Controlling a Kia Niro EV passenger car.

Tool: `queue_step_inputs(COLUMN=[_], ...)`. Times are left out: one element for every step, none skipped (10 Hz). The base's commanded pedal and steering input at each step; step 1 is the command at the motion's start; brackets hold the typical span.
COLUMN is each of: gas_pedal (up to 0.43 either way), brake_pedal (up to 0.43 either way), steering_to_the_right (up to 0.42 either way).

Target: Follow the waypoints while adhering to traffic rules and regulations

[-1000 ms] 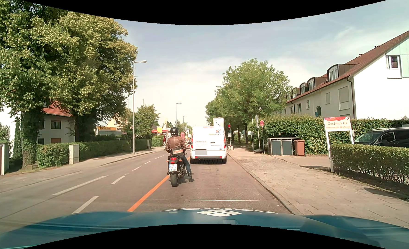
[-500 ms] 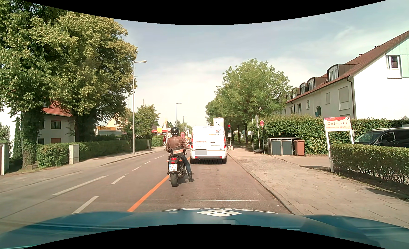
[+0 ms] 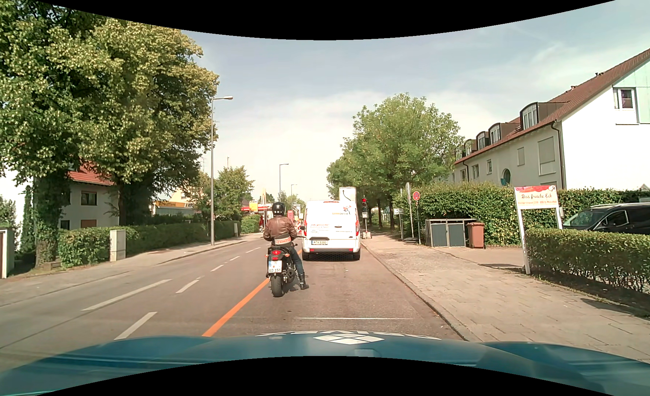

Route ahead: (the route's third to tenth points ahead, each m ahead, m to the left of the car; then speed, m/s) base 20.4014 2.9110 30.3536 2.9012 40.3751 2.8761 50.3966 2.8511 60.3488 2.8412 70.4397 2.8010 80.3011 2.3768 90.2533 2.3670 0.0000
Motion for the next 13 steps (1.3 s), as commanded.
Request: queue_step_inputs(gas_pedal=[0.000,0.000,0.000,0.000,0.000,0.000,0.000,0.000,0.000,0.000,0.000,0.000,0.000], brake_pedal=[0.000,0.000,0.000,0.000,0.000,0.000,0.000,0.000,0.000,0.000,0.000,0.000,0.000], steering_to_the_right=[-0.015,-0.015,-0.015,-0.015,-0.015,-0.015,-0.015,-0.015,-0.015,-0.015,-0.015,-0.015,-0.016])
